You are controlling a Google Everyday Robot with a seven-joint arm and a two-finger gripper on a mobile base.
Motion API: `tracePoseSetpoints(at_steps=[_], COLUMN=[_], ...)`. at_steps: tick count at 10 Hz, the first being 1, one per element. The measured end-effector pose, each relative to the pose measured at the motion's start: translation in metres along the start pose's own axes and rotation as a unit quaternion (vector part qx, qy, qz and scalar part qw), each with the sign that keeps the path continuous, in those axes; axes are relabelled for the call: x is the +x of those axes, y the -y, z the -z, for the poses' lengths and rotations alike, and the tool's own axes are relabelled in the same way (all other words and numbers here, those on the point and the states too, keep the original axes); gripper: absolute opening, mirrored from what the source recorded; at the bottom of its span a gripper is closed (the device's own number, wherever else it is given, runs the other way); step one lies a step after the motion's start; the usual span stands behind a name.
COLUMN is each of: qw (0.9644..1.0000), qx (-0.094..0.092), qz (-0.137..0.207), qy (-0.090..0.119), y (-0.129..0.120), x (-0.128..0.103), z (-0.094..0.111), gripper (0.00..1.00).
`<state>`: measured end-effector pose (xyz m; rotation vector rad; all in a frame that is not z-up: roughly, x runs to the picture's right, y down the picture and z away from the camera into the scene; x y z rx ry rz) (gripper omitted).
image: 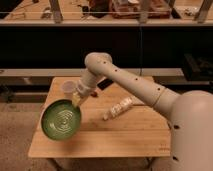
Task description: Pick up the ceramic bowl
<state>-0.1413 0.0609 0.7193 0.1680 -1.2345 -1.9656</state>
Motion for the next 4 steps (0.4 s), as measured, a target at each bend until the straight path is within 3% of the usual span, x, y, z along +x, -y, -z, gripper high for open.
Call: tracePoseSetpoints(at_steps=[4], qw=[1.0], qx=[0.001], qz=[-0.009], qy=[-0.002], y=[-0.008], x=[-0.007], z=[-0.01], gripper=[0.0])
